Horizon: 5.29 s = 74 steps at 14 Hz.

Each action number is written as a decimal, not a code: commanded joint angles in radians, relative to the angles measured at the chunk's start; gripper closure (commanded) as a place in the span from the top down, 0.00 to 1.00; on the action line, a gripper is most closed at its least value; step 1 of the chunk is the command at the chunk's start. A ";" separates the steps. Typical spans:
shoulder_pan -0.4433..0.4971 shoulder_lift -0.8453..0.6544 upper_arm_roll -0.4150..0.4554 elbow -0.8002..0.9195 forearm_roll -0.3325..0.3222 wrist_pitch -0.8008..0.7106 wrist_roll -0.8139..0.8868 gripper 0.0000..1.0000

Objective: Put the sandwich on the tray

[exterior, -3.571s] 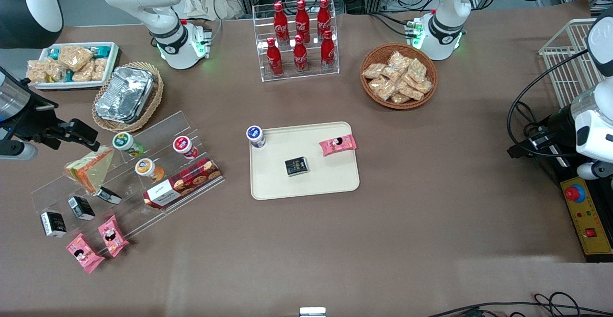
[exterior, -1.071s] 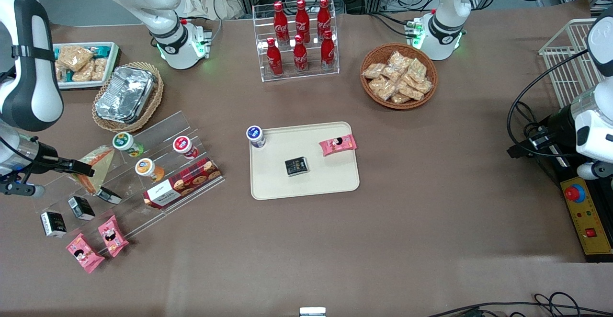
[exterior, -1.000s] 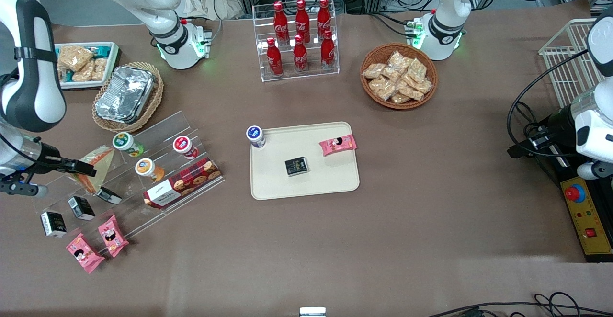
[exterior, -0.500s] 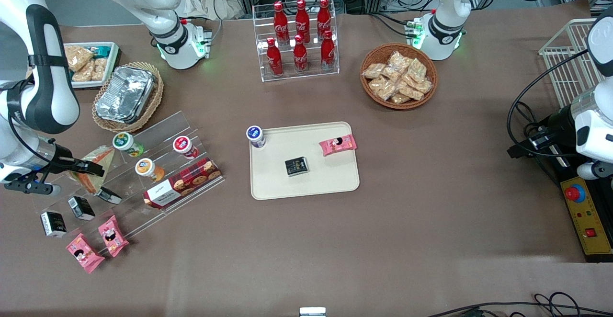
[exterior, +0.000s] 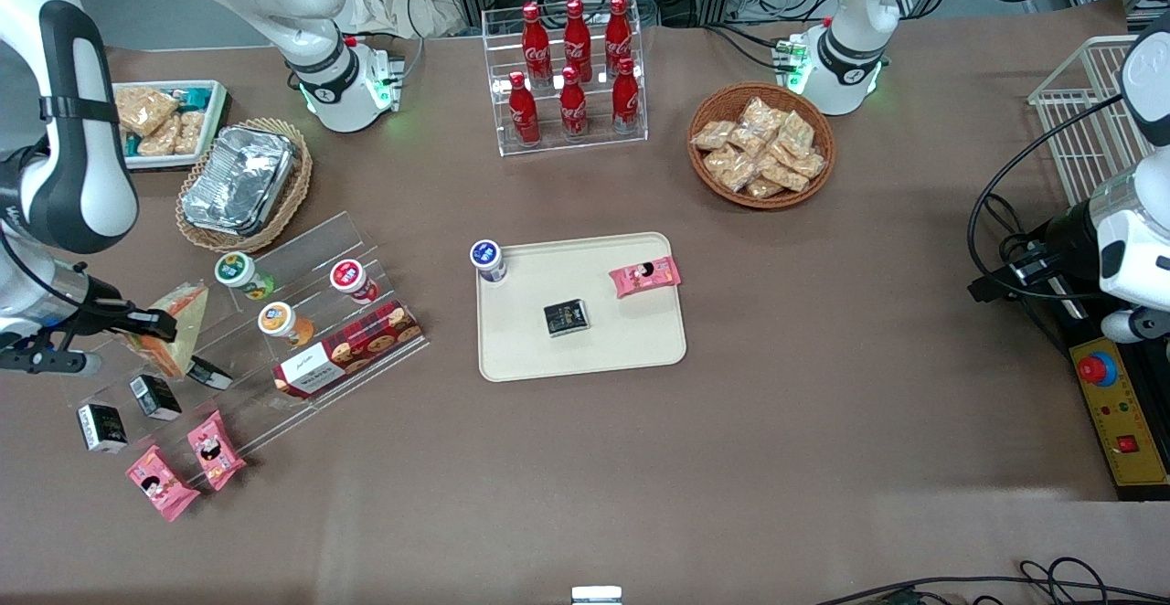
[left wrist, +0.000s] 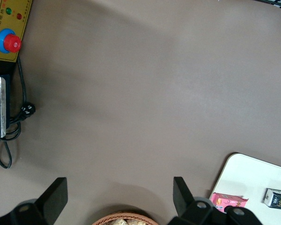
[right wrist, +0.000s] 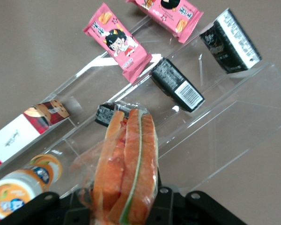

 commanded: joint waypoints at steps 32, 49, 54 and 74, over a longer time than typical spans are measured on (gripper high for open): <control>0.789 0.484 -0.014 0.374 0.426 0.162 1.801 0.00; 0.859 0.597 -0.028 0.420 0.337 0.282 1.971 0.00; 0.853 0.631 -0.028 0.416 0.351 0.308 1.968 0.00; 0.770 0.104 -0.037 0.427 0.322 -0.353 1.086 0.98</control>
